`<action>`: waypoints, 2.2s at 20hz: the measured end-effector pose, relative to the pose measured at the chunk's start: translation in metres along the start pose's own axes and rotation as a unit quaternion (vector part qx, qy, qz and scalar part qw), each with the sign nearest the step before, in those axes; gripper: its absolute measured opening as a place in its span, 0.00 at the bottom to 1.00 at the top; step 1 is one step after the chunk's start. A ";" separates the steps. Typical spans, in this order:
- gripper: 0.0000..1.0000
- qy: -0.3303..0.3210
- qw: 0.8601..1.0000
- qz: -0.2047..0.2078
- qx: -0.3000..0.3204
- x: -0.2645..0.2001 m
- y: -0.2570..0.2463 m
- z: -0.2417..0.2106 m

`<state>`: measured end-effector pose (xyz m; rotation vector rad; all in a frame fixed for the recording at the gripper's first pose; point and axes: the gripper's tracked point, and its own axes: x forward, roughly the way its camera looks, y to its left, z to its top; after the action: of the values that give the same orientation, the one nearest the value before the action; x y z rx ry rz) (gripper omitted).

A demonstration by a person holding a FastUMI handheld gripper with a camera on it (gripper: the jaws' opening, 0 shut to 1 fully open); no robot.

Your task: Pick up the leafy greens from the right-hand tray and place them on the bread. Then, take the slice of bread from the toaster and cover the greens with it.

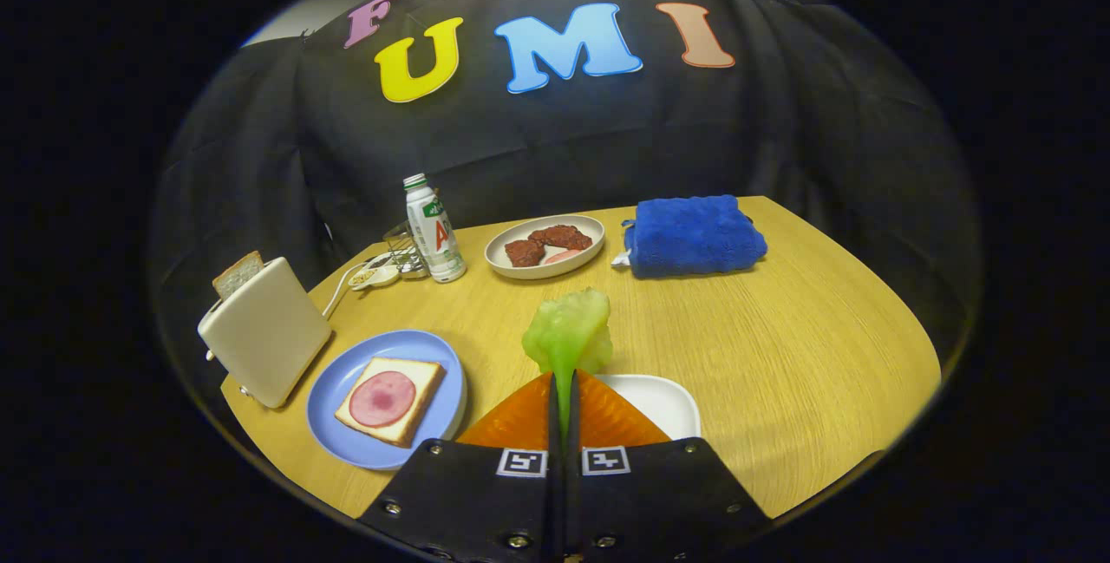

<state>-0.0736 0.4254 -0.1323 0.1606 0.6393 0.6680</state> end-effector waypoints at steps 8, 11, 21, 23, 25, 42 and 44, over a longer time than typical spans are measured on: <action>0.01 -0.012 0.996 0.069 -0.047 0.005 0.095 0.004; 0.00 -0.008 0.995 0.083 -0.062 0.011 0.122 -0.004; 0.00 -0.002 0.991 0.089 -0.100 0.020 0.163 -0.021; 0.00 -0.006 0.991 0.085 -0.108 0.022 0.165 -0.022; 0.01 -0.004 0.991 0.080 -0.111 0.020 0.166 -0.022; 0.27 -0.011 0.990 0.073 -0.117 0.015 0.170 -0.018; 0.28 -0.015 0.991 0.074 -0.115 0.015 0.173 -0.015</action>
<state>-0.1647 0.5685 -0.0935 0.0042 0.5206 0.8744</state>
